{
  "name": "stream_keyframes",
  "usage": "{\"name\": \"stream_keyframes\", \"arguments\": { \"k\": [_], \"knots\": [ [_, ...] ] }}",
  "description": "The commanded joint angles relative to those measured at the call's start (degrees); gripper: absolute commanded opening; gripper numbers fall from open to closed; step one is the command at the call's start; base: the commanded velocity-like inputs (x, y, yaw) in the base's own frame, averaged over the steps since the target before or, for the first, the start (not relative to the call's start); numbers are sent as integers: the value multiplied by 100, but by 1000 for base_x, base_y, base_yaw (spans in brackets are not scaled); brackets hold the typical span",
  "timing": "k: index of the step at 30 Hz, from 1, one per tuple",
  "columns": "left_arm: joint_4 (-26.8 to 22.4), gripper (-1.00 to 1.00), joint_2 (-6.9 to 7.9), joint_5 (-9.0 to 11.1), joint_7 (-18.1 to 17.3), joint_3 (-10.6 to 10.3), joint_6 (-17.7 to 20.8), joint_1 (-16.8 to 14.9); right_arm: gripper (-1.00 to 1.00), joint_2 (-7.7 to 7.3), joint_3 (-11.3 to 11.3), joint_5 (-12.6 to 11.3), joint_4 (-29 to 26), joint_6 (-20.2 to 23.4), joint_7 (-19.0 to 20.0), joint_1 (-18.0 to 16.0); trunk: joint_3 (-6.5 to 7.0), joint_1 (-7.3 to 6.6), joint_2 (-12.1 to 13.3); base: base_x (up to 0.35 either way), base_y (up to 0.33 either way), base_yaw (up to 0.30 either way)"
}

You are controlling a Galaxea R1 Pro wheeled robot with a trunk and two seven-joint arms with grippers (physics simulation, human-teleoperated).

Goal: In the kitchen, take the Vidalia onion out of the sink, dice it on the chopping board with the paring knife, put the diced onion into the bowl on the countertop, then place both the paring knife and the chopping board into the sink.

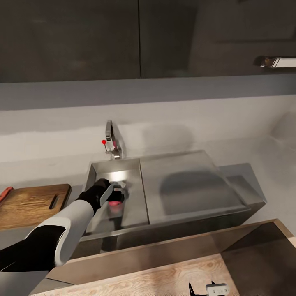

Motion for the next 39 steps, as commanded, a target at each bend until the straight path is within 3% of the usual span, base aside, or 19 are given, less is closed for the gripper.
{"name": "stream_keyframes", "arguments": {
  "k": [1,12,22,23,39],
  "knots": [
    [-8,100,0,28,32,-18,27,-3,100,-10,47,-56,0,-20,-47,-5,-20,3,-11,0,0,0],
    [-8,100,0,28,32,-18,27,-3,100,-13,52,-56,0,-25,-47,-5,-121,3,-11,0,0,0],
    [-16,100,7,11,48,-18,36,-3,100,-36,54,-34,0,-37,-6,-5,-135,3,-11,0,0,0],
    [-18,-100,8,10,49,-18,36,-3,100,-36,54,-34,0,-37,-9,-5,-135,3,-11,0,0,0],
    [-34,-100,8,10,58,-18,36,-3,100,-28,37,-47,0,-28,-38,-5,-114,3,-11,0,0,0]
  ]
}}
